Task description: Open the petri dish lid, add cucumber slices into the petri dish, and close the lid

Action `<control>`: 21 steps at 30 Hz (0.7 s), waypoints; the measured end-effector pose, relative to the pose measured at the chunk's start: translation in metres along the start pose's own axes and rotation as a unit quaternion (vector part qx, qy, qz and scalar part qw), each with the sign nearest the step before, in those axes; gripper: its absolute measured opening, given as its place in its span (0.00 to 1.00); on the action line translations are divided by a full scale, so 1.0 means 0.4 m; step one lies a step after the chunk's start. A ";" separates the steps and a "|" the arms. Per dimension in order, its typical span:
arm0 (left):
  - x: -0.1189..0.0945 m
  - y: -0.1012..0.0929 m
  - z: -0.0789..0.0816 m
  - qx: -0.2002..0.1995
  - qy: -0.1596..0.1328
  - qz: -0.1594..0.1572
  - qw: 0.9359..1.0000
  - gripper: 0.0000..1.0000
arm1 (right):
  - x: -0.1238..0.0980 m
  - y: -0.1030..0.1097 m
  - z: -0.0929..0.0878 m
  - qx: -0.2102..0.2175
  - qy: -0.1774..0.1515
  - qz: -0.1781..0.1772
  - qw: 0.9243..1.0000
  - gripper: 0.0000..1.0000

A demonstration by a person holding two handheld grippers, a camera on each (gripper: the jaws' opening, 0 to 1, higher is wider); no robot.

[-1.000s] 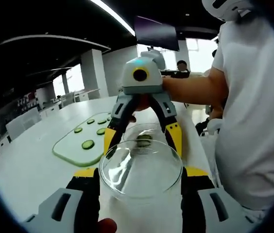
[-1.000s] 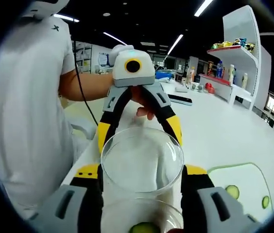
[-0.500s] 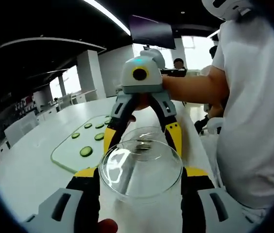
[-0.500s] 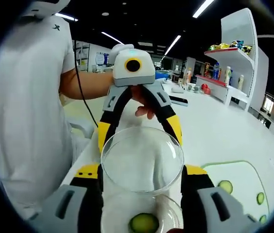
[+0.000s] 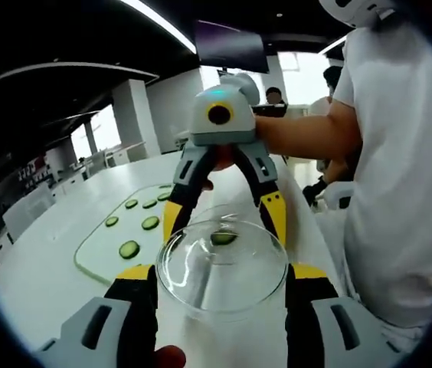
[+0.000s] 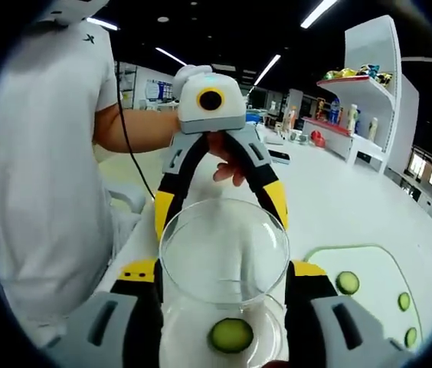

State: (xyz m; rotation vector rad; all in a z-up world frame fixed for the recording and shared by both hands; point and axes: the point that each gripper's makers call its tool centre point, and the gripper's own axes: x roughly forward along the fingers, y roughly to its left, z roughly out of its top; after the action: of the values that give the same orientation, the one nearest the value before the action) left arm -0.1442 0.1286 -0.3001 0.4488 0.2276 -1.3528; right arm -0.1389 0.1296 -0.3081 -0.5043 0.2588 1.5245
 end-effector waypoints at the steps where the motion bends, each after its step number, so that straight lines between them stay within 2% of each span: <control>1: 0.004 -0.001 0.002 0.000 -0.001 -0.002 1.000 0.66 | -0.008 0.000 0.000 0.002 -0.001 -0.002 1.000 0.63; 8: 0.033 -0.005 0.020 0.005 -0.001 -0.015 1.000 0.66 | -0.034 0.002 -0.015 0.010 0.003 -0.010 1.000 0.63; 21: 0.077 -0.007 0.025 0.014 0.001 -0.032 0.999 0.66 | -0.070 -0.004 -0.045 0.017 0.012 -0.028 0.999 0.63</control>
State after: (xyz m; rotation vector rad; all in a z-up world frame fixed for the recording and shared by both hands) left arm -0.1413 0.0964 -0.3042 0.4687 0.2269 -1.4197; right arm -0.1360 0.0963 -0.3105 -0.5005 0.2861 1.4572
